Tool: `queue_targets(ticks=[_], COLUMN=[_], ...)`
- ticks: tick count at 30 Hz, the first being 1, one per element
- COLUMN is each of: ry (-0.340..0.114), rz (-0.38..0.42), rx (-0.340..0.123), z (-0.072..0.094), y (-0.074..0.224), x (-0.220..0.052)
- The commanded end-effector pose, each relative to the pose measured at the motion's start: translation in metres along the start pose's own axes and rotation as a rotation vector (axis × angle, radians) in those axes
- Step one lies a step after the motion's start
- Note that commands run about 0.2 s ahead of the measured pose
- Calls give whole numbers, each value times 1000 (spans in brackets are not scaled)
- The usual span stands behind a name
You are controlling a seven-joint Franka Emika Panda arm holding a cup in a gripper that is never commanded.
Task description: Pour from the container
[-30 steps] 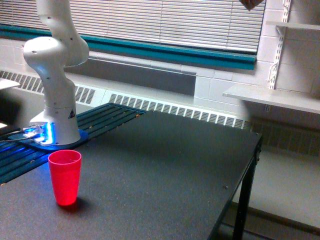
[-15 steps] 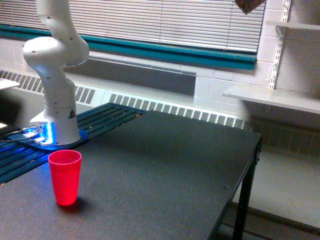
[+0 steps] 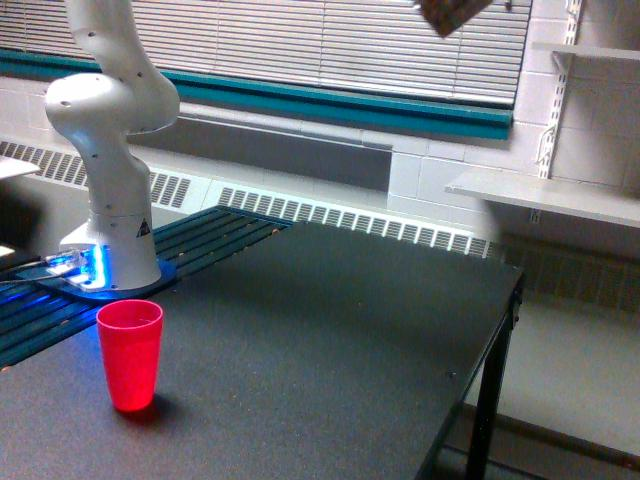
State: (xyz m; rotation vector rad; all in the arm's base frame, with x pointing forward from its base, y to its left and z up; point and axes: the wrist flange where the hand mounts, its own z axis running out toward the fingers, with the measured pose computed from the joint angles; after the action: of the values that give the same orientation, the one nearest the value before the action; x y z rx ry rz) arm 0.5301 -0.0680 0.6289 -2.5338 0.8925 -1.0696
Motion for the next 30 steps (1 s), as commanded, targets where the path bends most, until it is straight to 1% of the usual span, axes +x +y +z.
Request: queue_targets(ticks=[1,2,6,9,16,18,20,26,30], ry=[29,23,25,32,27,22,27,29,18], rz=[-61,-54,-40,-34,-8,-2,-2,18,35], rx=[-36,-38,-66,-93,-158,-171,-190,-229,-259], z=[-18,-19,-29,-37,-54,-58,-66,-80,-89], y=[46,52,82,105,158,170,185,218,239], x=[4,2,-3,-7,-24,-29,-33,-47,-59])
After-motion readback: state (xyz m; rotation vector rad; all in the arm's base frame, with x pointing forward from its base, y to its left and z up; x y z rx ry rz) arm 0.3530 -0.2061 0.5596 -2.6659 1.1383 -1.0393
